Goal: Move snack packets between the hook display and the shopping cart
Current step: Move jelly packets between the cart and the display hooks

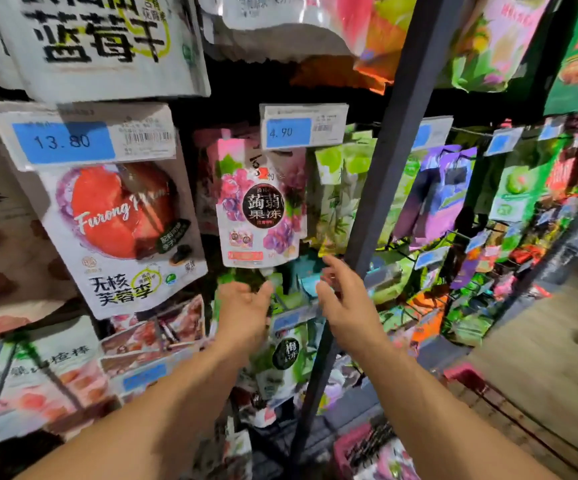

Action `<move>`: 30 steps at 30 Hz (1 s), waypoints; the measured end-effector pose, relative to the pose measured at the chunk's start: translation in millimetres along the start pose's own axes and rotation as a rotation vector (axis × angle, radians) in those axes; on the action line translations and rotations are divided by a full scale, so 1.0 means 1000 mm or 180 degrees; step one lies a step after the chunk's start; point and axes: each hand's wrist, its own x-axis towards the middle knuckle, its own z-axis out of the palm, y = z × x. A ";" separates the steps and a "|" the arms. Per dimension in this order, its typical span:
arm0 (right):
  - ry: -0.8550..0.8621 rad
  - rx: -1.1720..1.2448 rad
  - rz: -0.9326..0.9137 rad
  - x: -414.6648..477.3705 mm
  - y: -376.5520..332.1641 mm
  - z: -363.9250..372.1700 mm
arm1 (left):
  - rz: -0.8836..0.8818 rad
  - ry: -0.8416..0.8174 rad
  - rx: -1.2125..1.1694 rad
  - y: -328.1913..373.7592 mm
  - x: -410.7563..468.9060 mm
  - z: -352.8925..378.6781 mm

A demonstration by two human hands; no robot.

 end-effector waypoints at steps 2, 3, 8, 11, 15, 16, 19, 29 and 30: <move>0.0067 0.0081 0.0195 -0.027 0.024 -0.008 | -0.0085 -0.0302 0.0066 -0.016 -0.018 0.021; 0.0096 0.0089 0.0276 -0.040 0.038 -0.011 | -0.0006 -0.0480 0.0283 -0.025 -0.028 0.032; 0.0390 -0.0073 0.0893 -0.117 0.100 -0.034 | 0.0377 -0.1729 0.1196 -0.073 -0.091 0.085; 0.0472 -0.0300 0.1409 -0.169 0.142 -0.049 | 0.0639 -0.2407 0.1716 -0.103 -0.124 0.111; 0.0572 -0.0328 0.2055 -0.236 0.185 -0.067 | 0.0791 -0.2935 0.2328 -0.138 -0.147 0.140; 0.0578 -0.0395 0.2177 -0.250 0.194 -0.073 | 0.0741 -0.3072 0.2428 -0.143 -0.150 0.145; 0.0528 -0.0412 0.2572 -0.292 0.226 -0.084 | 0.0945 -0.3185 0.3166 -0.153 -0.157 0.159; 0.0310 -0.0737 0.3581 -0.364 0.286 -0.088 | 0.1271 -0.3101 0.4660 -0.166 -0.163 0.181; 0.0246 -0.0759 0.3656 -0.367 0.291 -0.086 | 0.1324 -0.3111 0.4722 -0.166 -0.164 0.180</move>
